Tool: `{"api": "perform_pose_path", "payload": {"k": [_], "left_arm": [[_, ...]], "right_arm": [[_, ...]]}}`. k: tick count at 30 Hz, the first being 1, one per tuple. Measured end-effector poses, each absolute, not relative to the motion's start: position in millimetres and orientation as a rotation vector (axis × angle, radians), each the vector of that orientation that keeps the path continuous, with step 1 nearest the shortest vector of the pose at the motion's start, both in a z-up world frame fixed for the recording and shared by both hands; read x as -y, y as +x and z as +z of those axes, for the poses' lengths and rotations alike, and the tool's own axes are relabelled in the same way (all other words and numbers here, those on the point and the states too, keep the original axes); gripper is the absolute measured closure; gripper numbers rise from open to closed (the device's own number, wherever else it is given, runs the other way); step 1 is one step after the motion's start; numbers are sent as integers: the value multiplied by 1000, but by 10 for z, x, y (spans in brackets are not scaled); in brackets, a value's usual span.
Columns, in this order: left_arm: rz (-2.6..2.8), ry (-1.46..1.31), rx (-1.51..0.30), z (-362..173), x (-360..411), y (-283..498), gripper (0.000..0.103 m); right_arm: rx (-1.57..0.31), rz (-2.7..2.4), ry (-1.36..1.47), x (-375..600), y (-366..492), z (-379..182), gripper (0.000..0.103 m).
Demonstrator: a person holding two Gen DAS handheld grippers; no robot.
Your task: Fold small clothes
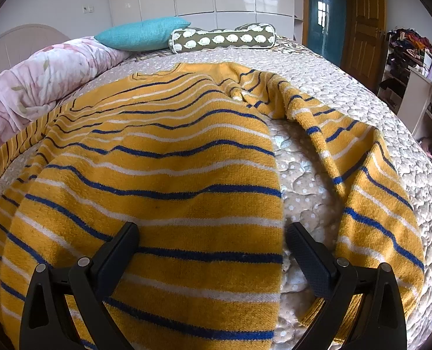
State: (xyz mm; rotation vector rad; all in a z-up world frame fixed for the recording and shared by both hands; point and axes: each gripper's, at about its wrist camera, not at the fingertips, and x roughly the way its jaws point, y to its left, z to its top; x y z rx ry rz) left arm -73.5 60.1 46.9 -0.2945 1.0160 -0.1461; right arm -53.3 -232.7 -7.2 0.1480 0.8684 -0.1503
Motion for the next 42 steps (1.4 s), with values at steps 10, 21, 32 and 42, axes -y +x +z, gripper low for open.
{"api": "perform_pose_path", "payload": {"k": [10, 21, 32, 42], "left_arm": [[-84, -258, -980, 630, -924, -992, 83], [-113, -168, -934, 754, -616, -1134, 53], [-99, -164, -923, 794, -646, -1096, 47], [-100, -240, -983, 605, -736, -1028, 43]], "right_arm": [[-727, -146, 319, 2914, -1361, 536, 15], [-804, -203, 119, 2995, -1621, 338, 15], [-728, -567, 106, 4102, -1457, 699, 103], [-805, -116, -39, 3181, -1822, 619, 36]]}}
